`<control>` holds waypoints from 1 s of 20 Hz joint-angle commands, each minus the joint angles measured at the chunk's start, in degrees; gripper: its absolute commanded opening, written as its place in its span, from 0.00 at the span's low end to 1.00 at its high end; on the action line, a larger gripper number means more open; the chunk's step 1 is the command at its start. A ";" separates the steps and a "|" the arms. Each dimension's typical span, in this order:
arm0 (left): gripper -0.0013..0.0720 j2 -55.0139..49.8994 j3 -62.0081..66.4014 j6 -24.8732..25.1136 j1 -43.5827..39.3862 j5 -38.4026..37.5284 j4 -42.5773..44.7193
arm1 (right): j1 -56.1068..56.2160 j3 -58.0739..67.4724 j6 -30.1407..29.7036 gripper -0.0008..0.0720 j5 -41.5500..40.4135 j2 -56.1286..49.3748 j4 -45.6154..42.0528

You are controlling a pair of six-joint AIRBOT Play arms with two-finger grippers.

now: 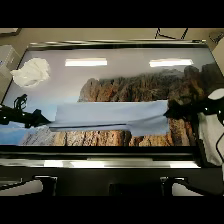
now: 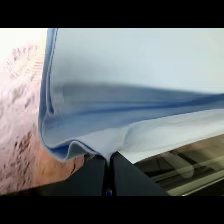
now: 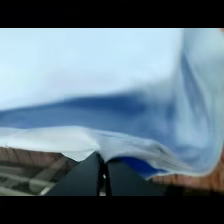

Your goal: Fold the clothes and pants, and hang the long-sleeved shirts on hangers.

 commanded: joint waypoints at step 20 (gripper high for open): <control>0.87 -25.75 32.79 -8.70 1.33 -11.39 -3.17 | -8.15 19.93 -2.08 0.98 6.88 -21.18 0.72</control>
